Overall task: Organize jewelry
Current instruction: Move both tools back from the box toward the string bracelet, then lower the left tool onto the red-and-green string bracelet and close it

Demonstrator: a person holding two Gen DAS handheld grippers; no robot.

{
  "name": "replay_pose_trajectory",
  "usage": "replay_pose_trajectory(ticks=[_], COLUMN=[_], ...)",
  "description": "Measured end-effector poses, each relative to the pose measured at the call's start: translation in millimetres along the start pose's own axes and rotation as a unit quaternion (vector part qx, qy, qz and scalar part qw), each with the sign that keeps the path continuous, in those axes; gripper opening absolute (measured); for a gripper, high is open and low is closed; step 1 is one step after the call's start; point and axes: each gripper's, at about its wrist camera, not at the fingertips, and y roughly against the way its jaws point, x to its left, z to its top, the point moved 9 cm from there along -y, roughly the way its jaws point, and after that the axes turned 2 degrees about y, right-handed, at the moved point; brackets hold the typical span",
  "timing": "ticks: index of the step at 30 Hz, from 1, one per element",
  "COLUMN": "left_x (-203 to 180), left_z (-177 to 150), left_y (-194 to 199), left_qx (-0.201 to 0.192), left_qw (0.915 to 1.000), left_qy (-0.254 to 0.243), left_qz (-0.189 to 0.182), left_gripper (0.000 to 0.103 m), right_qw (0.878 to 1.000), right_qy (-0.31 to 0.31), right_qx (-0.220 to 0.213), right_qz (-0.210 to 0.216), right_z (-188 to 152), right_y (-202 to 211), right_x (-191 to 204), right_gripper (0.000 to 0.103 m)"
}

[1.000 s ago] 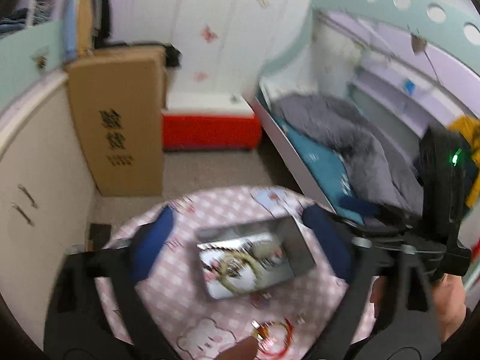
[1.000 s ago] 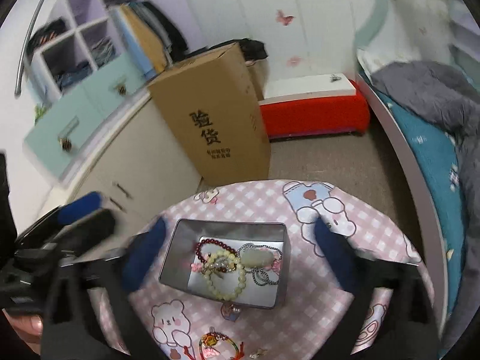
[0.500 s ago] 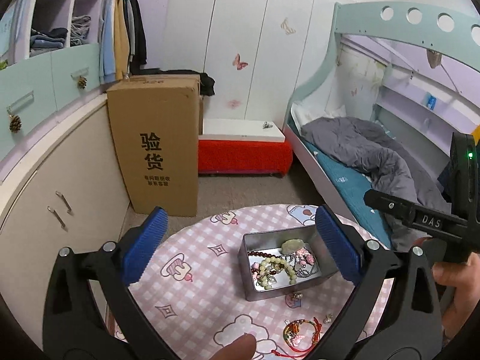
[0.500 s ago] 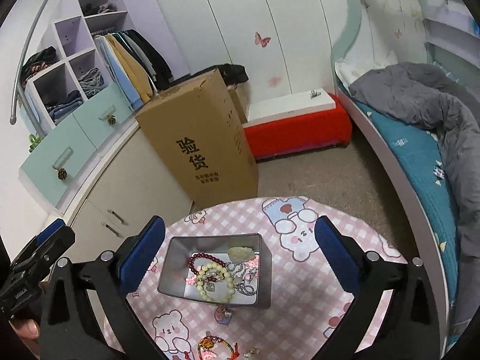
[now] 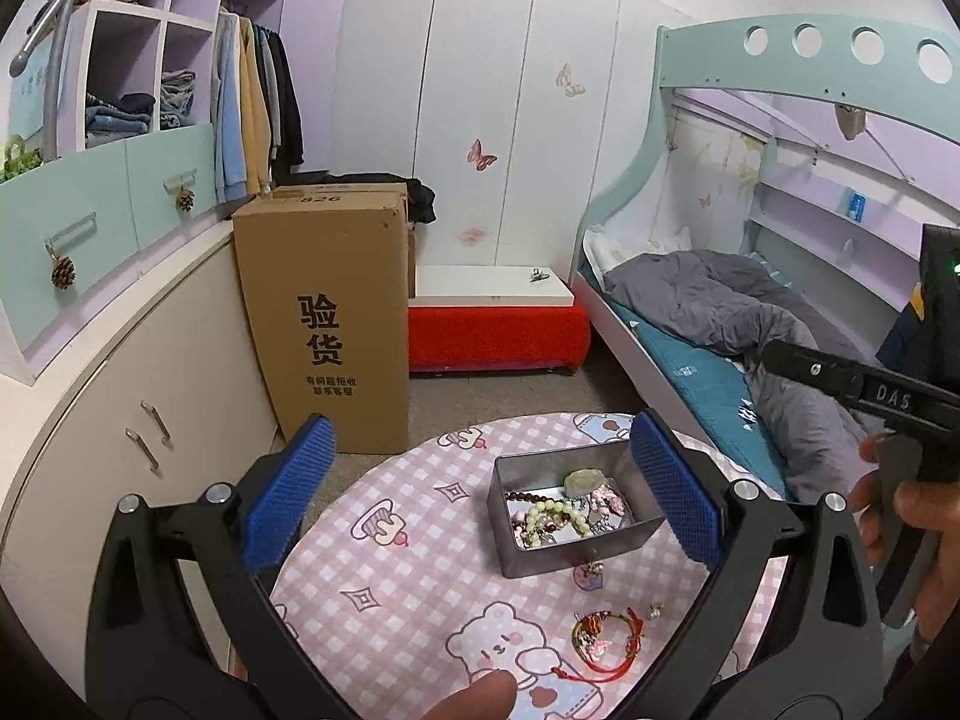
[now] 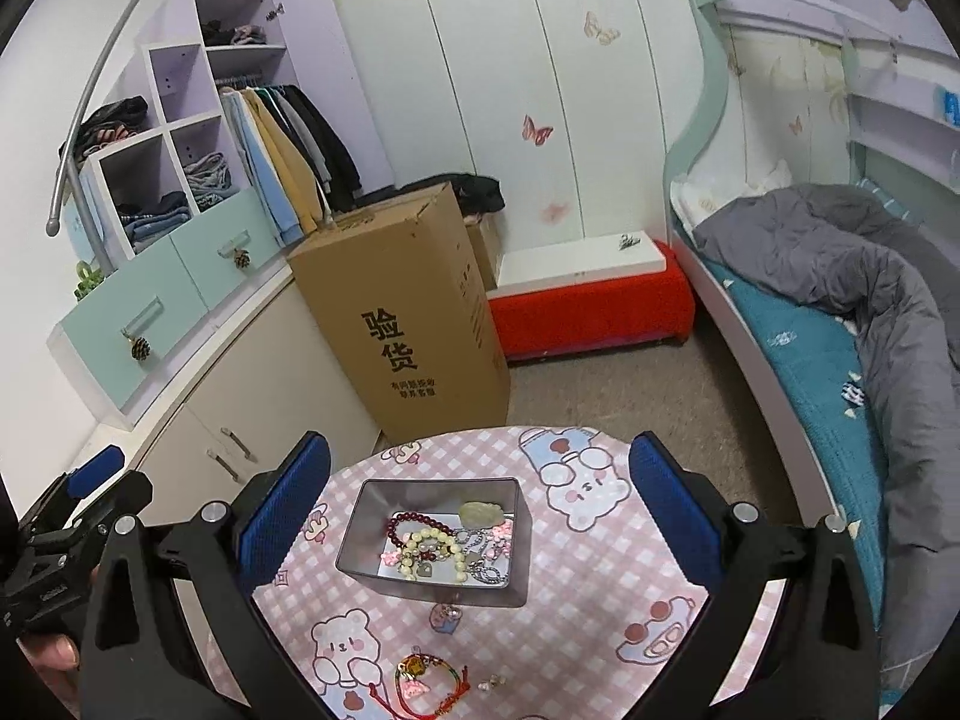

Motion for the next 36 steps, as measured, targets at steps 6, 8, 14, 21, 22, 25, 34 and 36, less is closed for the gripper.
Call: replay_pose_trajectory(ticks=[6,8,14,21,22,25,34,36], left_x=[-4,-5,-10,-17,-18,-20,-26,-26], left_z=[-6,-12,-41,-97,-105,-128,-172,-173], left_y=[12,13,6,-9,-13,-25,-54,-57], left_qx=[-0.007,-0.003,0.022,0.076,0.084,0.112,0.167,0.169], left_qw=[0.9998,0.9997,0.9992,0.9959,0.9951,0.9924,0.9845,0.9841], left_qy=[-0.019,-0.023,-0.031,-0.045,-0.047,-0.047,-0.050,-0.050], left_qz=[0.004,0.002,-0.011,-0.020,-0.020,-0.023,-0.023,-0.021], left_gripper=[0.097,0.097,0.097,0.097,0.097,0.097,0.096,0.096], right_qw=[1.000,1.000,0.999,0.998,0.998,0.997,0.990,0.987], right_qy=[0.011,0.018,0.038,0.056,0.053,0.049,0.049,0.053], right_qx=[-0.018,-0.019,-0.018,0.021,0.028,0.051,0.126,0.146], right_qz=[-0.012,-0.017,-0.023,-0.025,-0.023,-0.024,-0.040,-0.031], right_z=[-5,-10,-35,-80,-87,-110,-171,-183], right_y=[21,26,38,32,29,23,-10,-22], right_x=[2,3,11,9,7,1,-18,-14], right_gripper=[0.096,0.096,0.096,0.096,0.096,0.096,0.092,0.078])
